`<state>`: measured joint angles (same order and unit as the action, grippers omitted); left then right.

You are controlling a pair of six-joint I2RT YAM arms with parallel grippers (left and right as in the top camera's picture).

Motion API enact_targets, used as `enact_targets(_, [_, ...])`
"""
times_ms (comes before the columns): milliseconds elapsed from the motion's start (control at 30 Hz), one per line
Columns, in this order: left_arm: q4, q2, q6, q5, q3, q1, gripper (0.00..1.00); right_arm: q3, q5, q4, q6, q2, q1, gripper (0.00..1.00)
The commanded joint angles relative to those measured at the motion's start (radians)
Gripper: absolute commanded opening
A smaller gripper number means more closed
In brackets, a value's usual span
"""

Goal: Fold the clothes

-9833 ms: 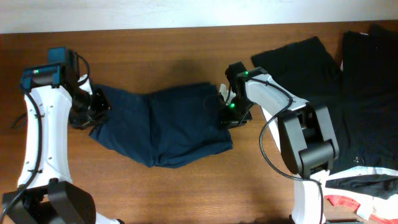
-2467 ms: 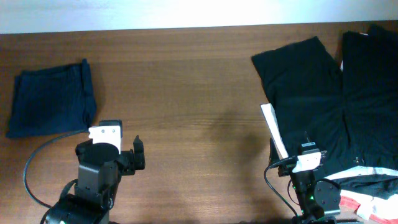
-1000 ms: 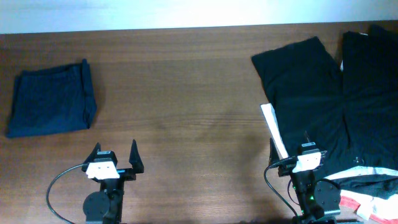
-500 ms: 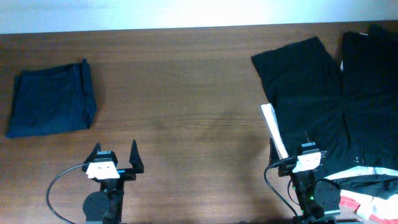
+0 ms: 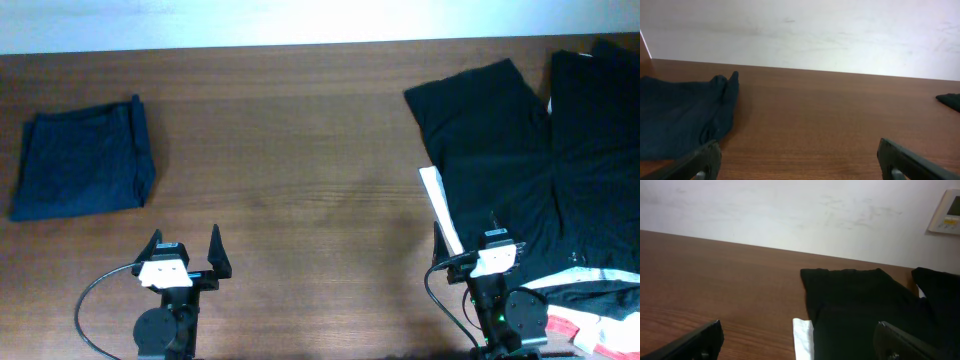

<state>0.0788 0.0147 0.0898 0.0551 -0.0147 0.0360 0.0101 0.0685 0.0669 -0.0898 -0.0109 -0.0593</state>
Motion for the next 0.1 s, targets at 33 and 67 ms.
enact_targets(33, [0.002, -0.01, -0.019, -0.015, 0.005, -0.006, 0.99, -0.005, 0.003, 0.006, -0.007, 0.008, 0.007, 0.99])
enact_targets(67, [0.002, -0.01, -0.019, -0.014, 0.005, -0.006, 0.99, -0.005, 0.003, 0.006, -0.007, 0.007, 0.007, 0.99])
